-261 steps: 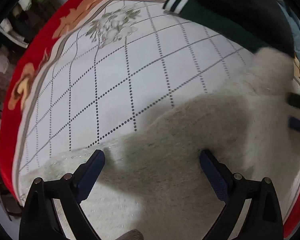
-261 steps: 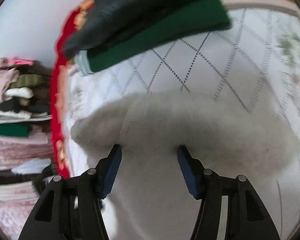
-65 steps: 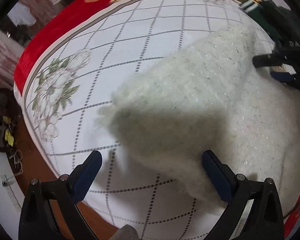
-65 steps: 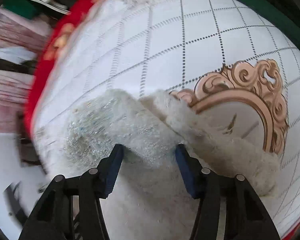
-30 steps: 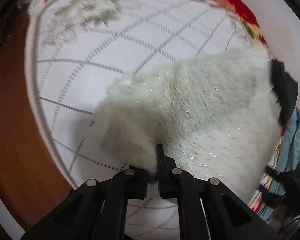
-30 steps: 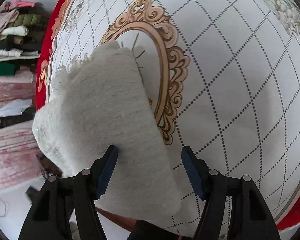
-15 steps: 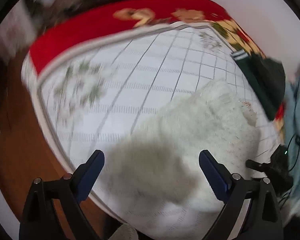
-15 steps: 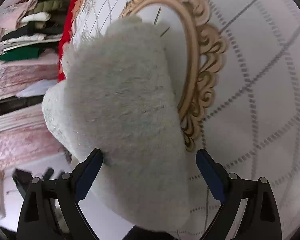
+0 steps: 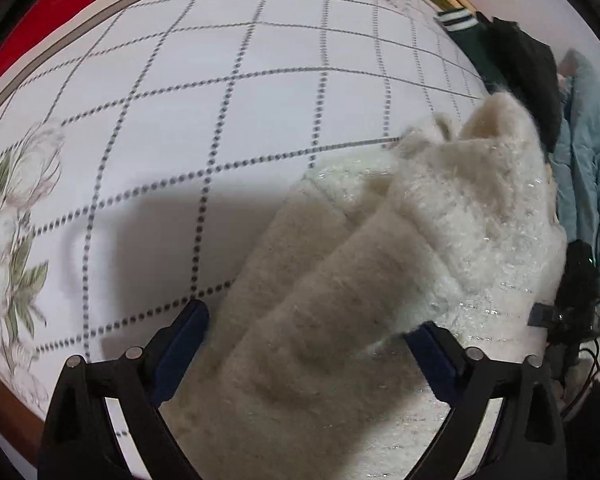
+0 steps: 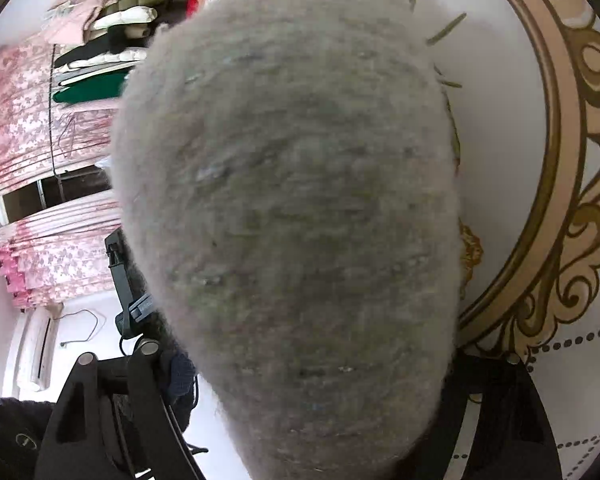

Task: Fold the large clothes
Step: 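Lift the folded cardigan with both grippers and carry it onto the green jacket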

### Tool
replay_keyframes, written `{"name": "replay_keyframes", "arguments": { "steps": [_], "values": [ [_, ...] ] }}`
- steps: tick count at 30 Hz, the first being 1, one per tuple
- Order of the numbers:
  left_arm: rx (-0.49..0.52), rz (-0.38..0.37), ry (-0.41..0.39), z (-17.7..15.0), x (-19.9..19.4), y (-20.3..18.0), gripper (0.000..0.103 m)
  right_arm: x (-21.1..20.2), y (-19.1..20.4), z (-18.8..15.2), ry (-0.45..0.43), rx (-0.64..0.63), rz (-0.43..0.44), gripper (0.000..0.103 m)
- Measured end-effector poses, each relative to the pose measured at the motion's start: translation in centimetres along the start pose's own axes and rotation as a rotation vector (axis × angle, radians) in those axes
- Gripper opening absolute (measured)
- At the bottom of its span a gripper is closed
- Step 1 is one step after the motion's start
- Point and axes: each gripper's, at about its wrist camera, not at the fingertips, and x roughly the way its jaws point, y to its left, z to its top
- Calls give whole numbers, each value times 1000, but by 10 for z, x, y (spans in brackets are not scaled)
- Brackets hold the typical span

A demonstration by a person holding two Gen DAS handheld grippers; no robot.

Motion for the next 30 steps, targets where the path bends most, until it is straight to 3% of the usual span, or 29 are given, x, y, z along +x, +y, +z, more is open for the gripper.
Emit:
{"name": "replay_keyframes", "arguments": {
  "steps": [2, 3, 4, 5, 6, 7, 8, 10, 12, 19, 26, 30],
  "values": [
    [12, -33, -13, 1, -2, -2, 66, 3, 1, -1, 1, 8, -1, 93],
    [16, -26, -16, -1, -4, -5, 62, 8, 4, 0, 1, 11, -8, 95],
    [23, -23, -20, -2, -6, -6, 46, 11, 8, 0, 2, 6, -19, 95],
    [31, -21, -28, -3, -10, -7, 38, 13, 12, 0, -5, -4, -35, 94],
    [31, -16, -46, -4, -16, -7, 29, 11, 15, -1, -20, -12, -42, 87],
    [32, -15, -52, -4, -21, -8, 24, 11, 18, -3, -39, -13, -46, 74],
    [36, -13, -57, -4, -28, -9, 21, 9, 21, -5, -56, -3, -38, 69],
    [45, -8, -67, -4, -39, -14, 19, 6, 29, -9, -74, 7, -38, 59],
    [67, 1, -72, -1, -52, -21, 18, 3, 37, -14, -94, 48, -23, 56],
    [118, -16, -82, 21, -98, -31, 17, -9, 85, -24, -139, 79, 52, 53],
    [221, -20, -121, 84, -142, -75, 17, -36, 138, -15, -221, 60, 104, 52],
    [291, -34, -165, 135, -163, -116, 17, -82, 158, 7, -293, 35, 140, 52]
  ]
}}
